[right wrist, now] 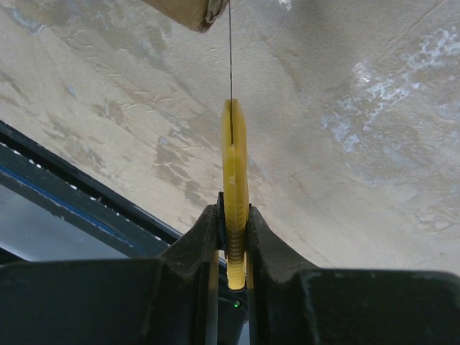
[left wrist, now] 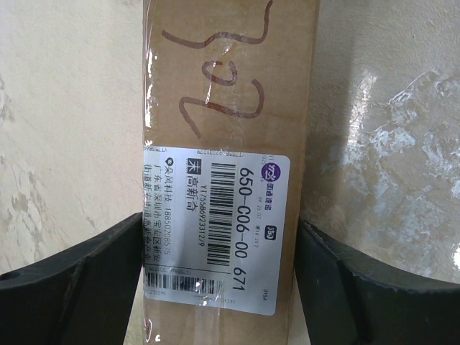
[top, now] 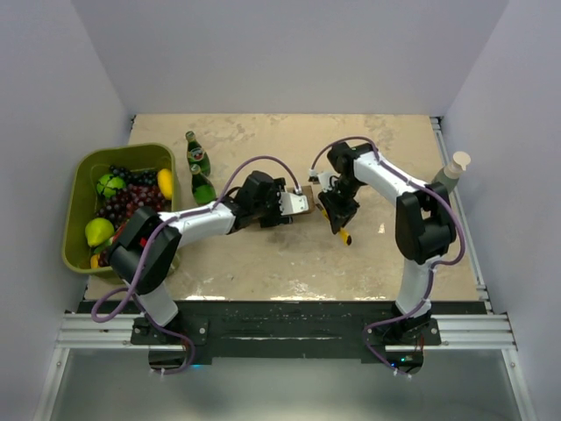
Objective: Unpack the express box
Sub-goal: Cut the express box at the center of the board.
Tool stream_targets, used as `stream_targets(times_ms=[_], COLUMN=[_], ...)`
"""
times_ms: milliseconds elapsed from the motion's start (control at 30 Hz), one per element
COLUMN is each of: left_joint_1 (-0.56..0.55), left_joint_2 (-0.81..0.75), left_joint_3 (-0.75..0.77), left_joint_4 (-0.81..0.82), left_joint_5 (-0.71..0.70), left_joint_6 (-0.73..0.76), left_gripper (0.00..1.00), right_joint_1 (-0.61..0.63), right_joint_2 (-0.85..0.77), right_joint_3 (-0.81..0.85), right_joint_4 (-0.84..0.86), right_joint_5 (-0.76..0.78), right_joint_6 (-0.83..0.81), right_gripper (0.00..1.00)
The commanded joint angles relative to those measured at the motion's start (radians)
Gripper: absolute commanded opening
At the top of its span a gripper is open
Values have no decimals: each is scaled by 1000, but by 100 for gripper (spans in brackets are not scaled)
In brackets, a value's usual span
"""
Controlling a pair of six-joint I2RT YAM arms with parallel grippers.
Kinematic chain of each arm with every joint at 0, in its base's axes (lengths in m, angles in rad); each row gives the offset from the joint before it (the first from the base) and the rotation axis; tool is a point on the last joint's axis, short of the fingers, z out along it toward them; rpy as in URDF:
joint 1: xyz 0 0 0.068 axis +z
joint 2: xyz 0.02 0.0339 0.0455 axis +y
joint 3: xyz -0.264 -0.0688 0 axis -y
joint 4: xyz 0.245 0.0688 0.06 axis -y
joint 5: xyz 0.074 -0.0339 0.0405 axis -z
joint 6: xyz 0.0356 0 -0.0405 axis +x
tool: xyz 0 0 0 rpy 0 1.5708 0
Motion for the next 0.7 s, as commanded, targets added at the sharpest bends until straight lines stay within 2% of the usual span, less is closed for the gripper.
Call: stream_targets(times_ms=[0, 133, 233, 367, 567, 667], left_joint_1=[5, 5, 3, -11, -20, -21], left_joint_2=[3, 23, 22, 4, -24, -38], left_joint_3=[-46, -49, -43, -38, -49, -61], left_joint_4=[-15, -17, -23, -15, -3, -9], left_joint_5=[-19, -9, 5, -44, -108, -110], left_joint_6=[-39, -19, -23, -30, -25, -17], left_gripper=[0, 0, 0, 0, 0, 0], right_joint_1=[13, 7, 2, -30, -91, -94], right_joint_2=[-106, -188, -214, -162, -142, -58], right_joint_3=[-32, -31, 41, 116, 23, 142], right_joint_4=[-92, -69, -62, -69, -100, -178], right_joint_5=[27, 16, -40, -65, -141, -203], right_joint_6=[-14, -14, -18, 24, 118, 81], right_gripper=[0, 0, 0, 0, 0, 0])
